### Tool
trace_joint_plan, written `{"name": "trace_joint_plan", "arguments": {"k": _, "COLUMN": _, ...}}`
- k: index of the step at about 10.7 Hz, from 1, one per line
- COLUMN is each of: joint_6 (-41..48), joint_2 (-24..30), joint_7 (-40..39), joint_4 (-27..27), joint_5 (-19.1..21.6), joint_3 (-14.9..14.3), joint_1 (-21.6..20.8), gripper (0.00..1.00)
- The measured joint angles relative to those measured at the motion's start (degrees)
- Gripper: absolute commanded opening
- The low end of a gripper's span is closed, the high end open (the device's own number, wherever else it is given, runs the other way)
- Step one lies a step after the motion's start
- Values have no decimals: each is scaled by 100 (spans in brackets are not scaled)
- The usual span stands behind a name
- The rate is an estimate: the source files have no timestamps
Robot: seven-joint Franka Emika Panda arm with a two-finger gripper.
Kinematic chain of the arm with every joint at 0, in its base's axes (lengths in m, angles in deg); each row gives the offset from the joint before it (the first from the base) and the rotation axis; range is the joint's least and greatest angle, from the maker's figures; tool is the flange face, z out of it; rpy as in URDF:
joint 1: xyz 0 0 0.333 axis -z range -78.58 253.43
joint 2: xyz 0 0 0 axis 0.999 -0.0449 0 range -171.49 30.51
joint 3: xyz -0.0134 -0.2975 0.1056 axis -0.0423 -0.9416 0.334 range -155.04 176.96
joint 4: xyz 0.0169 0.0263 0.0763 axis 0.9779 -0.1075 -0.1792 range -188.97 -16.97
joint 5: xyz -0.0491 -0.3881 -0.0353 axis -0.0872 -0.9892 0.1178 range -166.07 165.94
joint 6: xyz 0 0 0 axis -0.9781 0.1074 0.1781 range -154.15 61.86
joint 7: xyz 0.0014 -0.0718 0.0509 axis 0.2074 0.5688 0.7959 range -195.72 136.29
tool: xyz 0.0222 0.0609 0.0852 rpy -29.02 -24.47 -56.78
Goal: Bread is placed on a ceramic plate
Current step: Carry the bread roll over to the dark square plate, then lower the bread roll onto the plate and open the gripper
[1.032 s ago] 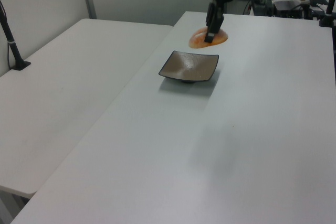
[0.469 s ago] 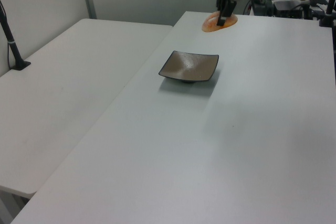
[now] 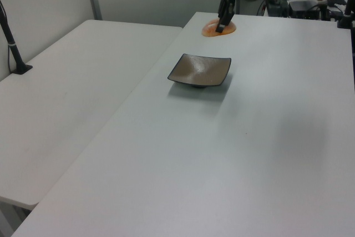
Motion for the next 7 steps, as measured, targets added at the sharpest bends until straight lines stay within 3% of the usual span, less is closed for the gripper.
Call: {"name": "trace_joint_plan", "arguments": {"k": 7, "joint_6": -2051, "joint_2": -1245, "joint_7": 4, "joint_4": -16, "joint_5": 226, "joint_3": 1, "joint_1": 44, "gripper": 16}}
